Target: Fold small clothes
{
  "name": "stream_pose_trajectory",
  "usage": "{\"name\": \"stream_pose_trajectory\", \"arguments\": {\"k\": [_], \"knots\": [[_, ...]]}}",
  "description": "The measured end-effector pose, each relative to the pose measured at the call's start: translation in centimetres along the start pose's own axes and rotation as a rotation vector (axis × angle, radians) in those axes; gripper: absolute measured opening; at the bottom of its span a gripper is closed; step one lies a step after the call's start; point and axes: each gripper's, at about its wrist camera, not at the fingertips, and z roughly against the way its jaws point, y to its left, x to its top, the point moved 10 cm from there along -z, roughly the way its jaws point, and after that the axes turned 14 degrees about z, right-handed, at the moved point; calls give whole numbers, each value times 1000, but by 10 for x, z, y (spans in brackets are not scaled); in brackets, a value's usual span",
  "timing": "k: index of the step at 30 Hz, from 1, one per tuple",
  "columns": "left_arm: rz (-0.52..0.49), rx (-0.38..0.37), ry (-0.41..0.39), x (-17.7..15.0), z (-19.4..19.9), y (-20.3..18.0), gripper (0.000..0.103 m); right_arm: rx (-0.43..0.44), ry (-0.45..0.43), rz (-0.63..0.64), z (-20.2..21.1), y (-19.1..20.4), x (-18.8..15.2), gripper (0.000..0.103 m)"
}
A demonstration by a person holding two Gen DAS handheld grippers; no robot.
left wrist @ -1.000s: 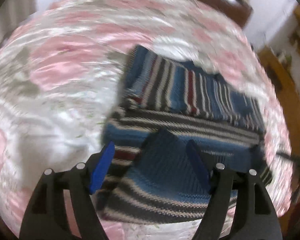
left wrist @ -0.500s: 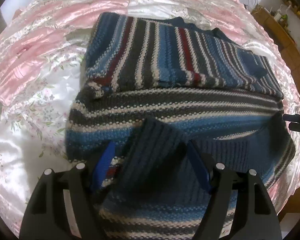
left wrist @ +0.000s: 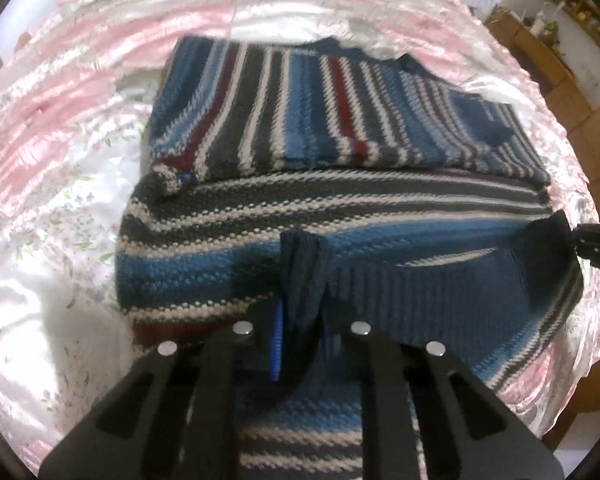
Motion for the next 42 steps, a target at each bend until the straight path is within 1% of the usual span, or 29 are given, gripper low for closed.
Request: {"name": "stream_pose_trajectory", "arguments": {"k": [2, 4, 8, 9, 11, 13, 15, 17, 20, 24, 28, 30, 33, 36, 39, 42], "knots": [[6, -28, -29, -3, 13, -4, 13, 6, -26, -1, 10, 3, 0, 13], [22, -52, -40, -7, 19, -5, 13, 2, -25, -6, 15, 3, -5, 13], [25, -29, -57, -11, 21, -3, 12, -17, 18, -28, 9, -2, -12, 12], [37, -35, -66, -8, 25, -4, 12, -16, 10, -37, 11, -3, -9, 12], [49, -55, -92, -1, 36, -8, 12, 0, -36, -51, 25, -4, 2, 12], [37, -76, -140, 13, 53, -15, 12, -5, -79, -53, 40, -8, 13, 12], [22, -78, -193, 31, 70, -22, 12, -21, -124, -57, 57, -16, 28, 12], [22, -82, -227, 48, 81, -28, 12, -37, -157, -67, 69, -24, 43, 12], [23, -71, -283, 81, 93, -32, 12, -74, -206, -85, 82, -42, 76, 12], [43, -49, -343, 129, 97, -40, 12, -118, -251, -108, 90, -67, 124, 12], [56, -5, -390, 177, 84, -47, 13, -165, -270, -140, 83, -94, 163, 12], [67, 7, -386, 197, 67, -49, 13, -187, -261, -165, 73, -111, 176, 12], [82, 32, -362, 214, 38, -47, 13, -214, -226, -200, 48, -134, 186, 12], [103, 49, -328, 219, 9, -42, 13, -240, -190, -216, 23, -152, 188, 12], [96, 87, -291, 219, -24, -33, 13, -250, -158, -245, -2, -168, 184, 12], [92, 113, -266, 218, -45, -26, 13, -264, -121, -260, -24, -180, 178, 12]]}}
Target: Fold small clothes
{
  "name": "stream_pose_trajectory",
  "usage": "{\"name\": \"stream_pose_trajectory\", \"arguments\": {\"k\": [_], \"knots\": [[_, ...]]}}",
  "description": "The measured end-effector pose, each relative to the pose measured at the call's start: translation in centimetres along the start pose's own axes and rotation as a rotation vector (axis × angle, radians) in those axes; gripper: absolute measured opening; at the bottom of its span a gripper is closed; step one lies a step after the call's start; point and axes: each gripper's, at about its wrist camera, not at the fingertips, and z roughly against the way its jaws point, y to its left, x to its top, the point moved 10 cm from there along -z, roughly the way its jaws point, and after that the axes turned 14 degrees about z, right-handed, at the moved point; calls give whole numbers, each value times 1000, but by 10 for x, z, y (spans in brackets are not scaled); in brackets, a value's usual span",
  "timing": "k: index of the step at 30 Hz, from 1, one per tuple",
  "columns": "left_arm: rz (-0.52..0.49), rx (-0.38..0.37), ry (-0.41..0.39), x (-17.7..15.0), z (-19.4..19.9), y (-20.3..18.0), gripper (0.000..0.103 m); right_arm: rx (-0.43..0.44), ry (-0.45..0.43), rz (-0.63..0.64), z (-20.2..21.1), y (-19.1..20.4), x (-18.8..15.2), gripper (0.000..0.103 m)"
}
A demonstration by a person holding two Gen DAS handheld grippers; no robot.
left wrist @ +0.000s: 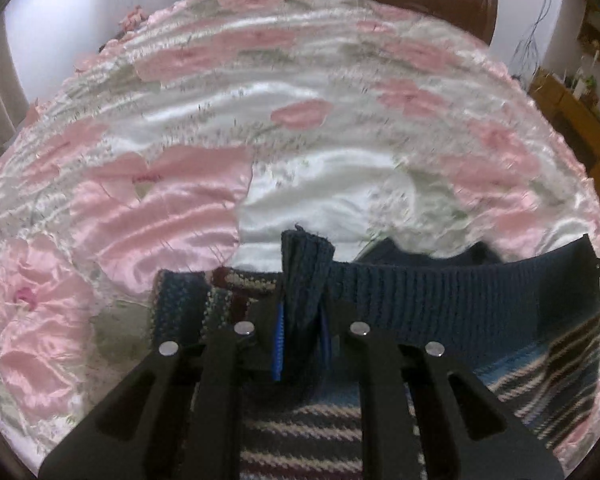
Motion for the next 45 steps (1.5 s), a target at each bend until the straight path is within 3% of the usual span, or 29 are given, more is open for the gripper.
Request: {"name": "stream_pose_trajectory", "arguments": {"k": [5, 9, 13, 14, 17, 20, 23, 26, 30, 33, 37, 39, 45], "knots": [[-9, 43, 42, -11, -27, 6, 15, -27, 57, -9, -32, -8, -17, 13], [0, 78, 65, -20, -41, 14, 20, -55, 69, -4, -40, -10, -26, 21], [13, 84, 47, -16, -24, 19, 37, -72, 56, -3, -12, -16, -27, 35], [17, 91, 30, -13, -15, 22, 47, -45, 31, -9, 5, -17, -29, 37], [9, 74, -24, -9, 25, 32, 49, -4, -4, 6, 44, -17, -42, 40], [9, 61, -26, -25, 59, 45, 52, 49, -3, 50, 84, -11, -77, 44], [-1, 68, -20, -58, 92, 58, 55, 117, 59, 87, 106, 3, -139, 49], [-8, 45, -20, -97, 116, 62, 58, 153, 87, 112, 112, 17, -184, 49], [-8, 31, 0, -131, 121, 54, 62, 190, 106, 86, 97, 25, -213, 49], [-17, 35, 32, -151, 106, 46, 62, 198, 108, 60, 84, 24, -221, 45], [-16, 60, 105, -171, 82, 45, 62, 179, 97, 72, 79, 19, -218, 15], [-35, 76, 123, -175, 76, 45, 62, 204, 93, 60, 86, 17, -219, 12], [-25, 63, 157, -180, 69, 51, 65, 154, 124, 103, 92, 11, -227, 11]]}}
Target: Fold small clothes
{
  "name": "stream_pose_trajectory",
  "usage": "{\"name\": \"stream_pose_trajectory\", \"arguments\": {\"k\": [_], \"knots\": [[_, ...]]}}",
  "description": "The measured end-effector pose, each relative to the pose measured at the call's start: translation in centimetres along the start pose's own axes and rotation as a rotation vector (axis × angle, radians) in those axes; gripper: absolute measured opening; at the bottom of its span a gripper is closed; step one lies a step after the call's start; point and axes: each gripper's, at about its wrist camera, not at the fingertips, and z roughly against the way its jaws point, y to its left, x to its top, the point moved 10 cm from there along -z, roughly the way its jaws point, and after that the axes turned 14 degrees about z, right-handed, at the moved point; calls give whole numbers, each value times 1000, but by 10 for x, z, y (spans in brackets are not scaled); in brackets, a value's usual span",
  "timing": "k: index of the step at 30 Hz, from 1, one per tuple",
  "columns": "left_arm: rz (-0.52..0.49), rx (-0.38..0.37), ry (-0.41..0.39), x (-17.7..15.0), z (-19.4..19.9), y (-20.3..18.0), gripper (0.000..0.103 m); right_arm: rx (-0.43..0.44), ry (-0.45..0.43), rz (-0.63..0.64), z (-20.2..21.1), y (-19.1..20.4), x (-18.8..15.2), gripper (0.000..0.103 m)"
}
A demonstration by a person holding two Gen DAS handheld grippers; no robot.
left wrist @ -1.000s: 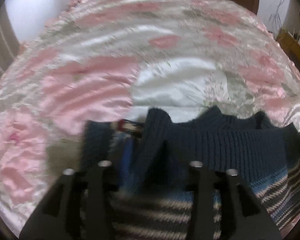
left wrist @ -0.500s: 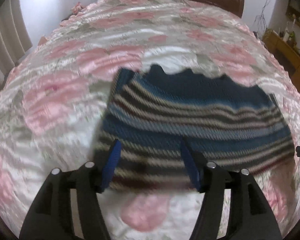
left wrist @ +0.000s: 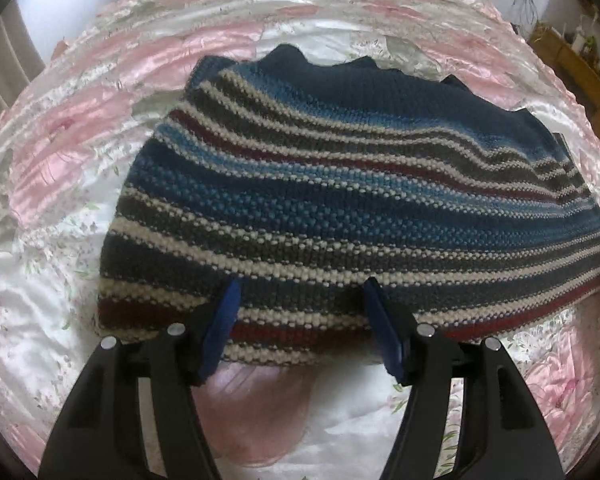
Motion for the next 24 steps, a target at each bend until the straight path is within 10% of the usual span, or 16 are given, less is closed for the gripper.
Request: {"name": "stream_pose_trajectory", "arguments": {"k": [9, 16, 24], "knots": [[-15, 3, 12, -1, 1, -1, 64, 25, 43, -42, -12, -9, -4, 26], [-3, -61, -68, 37, 37, -19, 70, -23, -92, -40, 22, -20, 71, 42], [26, -50, -6, 58, 0, -31, 70, -51, -37, -82, -19, -41, 124, 42]]}}
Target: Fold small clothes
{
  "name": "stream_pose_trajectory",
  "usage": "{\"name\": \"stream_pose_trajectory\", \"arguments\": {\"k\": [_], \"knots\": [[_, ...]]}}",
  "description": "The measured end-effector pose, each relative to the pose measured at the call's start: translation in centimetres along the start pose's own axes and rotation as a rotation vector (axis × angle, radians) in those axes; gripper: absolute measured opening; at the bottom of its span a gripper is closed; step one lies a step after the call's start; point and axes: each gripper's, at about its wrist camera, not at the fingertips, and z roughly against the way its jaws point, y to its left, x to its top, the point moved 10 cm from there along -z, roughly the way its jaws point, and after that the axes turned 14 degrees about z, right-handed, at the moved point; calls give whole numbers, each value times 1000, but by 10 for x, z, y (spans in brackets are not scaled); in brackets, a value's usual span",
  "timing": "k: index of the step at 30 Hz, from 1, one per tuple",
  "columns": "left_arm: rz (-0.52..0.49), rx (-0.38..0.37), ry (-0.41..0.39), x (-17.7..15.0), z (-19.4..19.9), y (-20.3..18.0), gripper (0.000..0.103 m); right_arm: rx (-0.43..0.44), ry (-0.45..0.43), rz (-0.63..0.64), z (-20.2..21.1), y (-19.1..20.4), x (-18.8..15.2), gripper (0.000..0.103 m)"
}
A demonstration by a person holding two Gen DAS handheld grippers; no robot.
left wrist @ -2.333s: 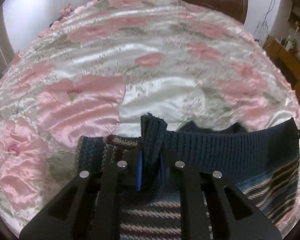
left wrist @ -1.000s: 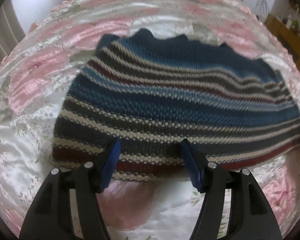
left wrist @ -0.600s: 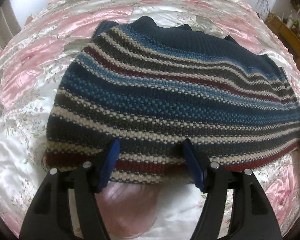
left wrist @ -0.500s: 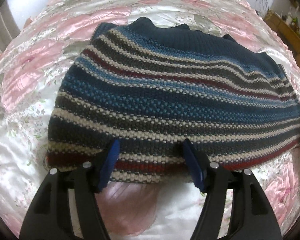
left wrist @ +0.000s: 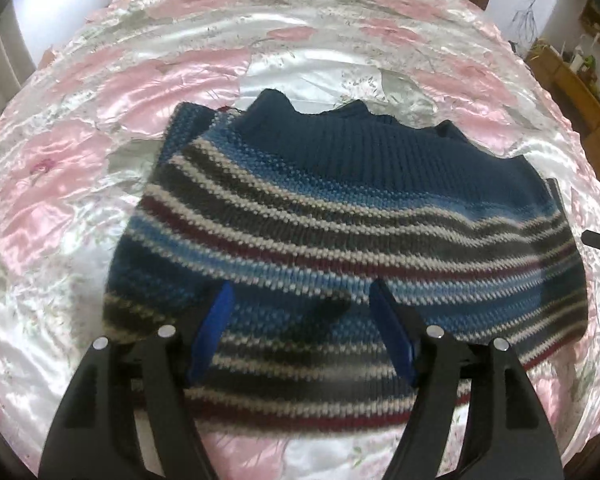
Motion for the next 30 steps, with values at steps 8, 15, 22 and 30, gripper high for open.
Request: {"name": "stream_pose_trajectory", "arguments": {"k": [8, 15, 22, 30], "knots": [[-8, 38, -21, 7, -22, -2, 70, 8, 45, -16, -33, -1, 4, 12], [-17, 43, -54, 11, -27, -3, 70, -18, 10, -64, -23, -25, -4, 10], [-42, 39, -89, 9, -27, -4, 70, -41, 18, -71, -46, -32, -17, 10], [-46, 35, -101, 8, -25, -4, 70, -23, 11, -104, -36, -29, -17, 17]]}}
